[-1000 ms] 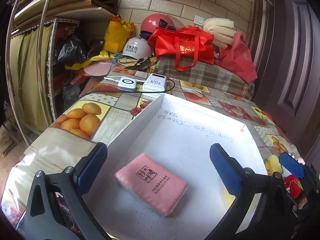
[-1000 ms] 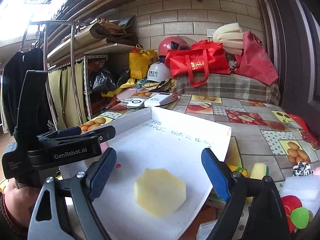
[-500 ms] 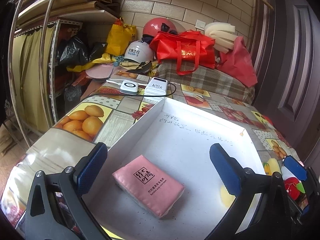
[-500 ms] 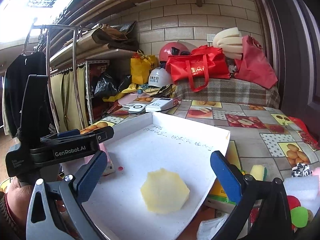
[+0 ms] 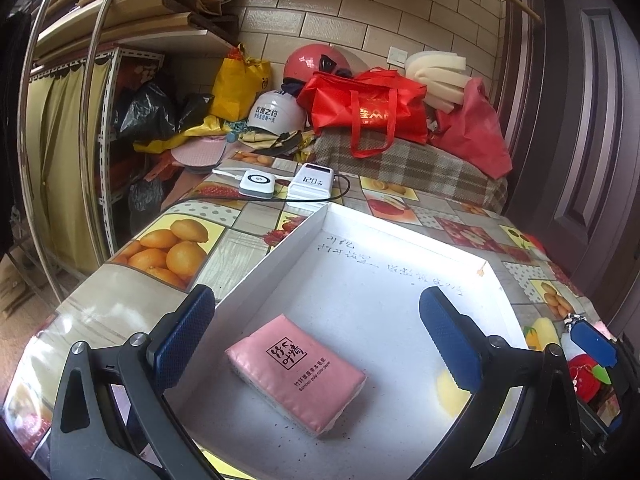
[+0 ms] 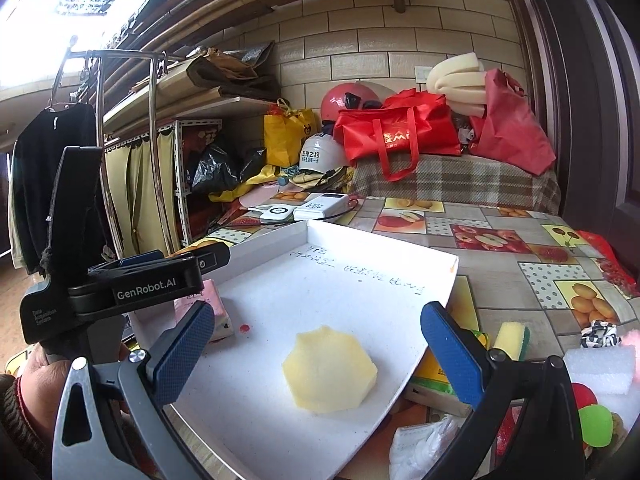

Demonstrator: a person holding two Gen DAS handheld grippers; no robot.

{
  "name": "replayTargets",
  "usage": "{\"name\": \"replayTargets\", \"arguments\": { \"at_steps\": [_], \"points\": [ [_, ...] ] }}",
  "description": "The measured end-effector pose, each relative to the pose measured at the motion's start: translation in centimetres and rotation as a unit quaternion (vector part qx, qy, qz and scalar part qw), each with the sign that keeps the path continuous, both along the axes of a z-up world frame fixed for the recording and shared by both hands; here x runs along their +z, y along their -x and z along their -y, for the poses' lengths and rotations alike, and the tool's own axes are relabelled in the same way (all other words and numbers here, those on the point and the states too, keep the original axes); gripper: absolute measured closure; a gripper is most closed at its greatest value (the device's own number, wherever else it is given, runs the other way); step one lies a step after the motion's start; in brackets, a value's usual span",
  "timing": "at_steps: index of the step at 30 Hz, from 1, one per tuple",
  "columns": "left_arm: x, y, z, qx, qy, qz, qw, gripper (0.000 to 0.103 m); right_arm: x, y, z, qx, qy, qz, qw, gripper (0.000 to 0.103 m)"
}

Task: Organize soft objects
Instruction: 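Grasp the white cloth mask with the right tool while the left tool returns to the table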

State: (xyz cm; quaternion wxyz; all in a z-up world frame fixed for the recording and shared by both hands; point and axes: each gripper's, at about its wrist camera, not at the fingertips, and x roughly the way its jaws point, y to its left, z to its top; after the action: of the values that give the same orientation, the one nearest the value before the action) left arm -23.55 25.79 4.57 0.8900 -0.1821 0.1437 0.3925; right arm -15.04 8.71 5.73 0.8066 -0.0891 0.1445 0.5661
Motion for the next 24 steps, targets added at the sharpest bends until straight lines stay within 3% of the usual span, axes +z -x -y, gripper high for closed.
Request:
{"name": "replayTargets", "arguments": {
  "at_steps": [7,14,17,20,22,24],
  "points": [
    [0.7,-1.2,4.1,-0.028,-0.084,-0.032,0.9955,0.0,-0.7,-1.8,3.0,0.001,0.019,-0.038,0.999,0.0],
    [0.7,-2.6,7.3,-0.093,-0.08,-0.033,0.9918,0.0,-0.8,-5.4,10.0,0.0,0.033,-0.079,0.996,0.0],
    [0.7,-3.7,8.6,-0.118,-0.083,-0.039,0.9887,0.0,-2.0,-4.5,10.2,0.029,0.099,-0.071,0.992,0.0],
    [0.7,-4.2,9.5,-0.13,-0.085,-0.043,0.987,0.0,-4.5,-2.9,8.2,0.065,0.18,-0.074,0.979,0.003],
    [0.7,-4.3,9.7,-0.131,-0.086,-0.042,0.9868,0.0,-5.1,-1.3,6.5,0.076,0.221,-0.043,0.971,0.009],
    [0.7,-4.3,9.8,-0.131,-0.085,-0.042,0.9868,0.0,-5.6,-0.3,4.6,0.075,0.25,-0.025,0.965,0.009]
  ]
}}
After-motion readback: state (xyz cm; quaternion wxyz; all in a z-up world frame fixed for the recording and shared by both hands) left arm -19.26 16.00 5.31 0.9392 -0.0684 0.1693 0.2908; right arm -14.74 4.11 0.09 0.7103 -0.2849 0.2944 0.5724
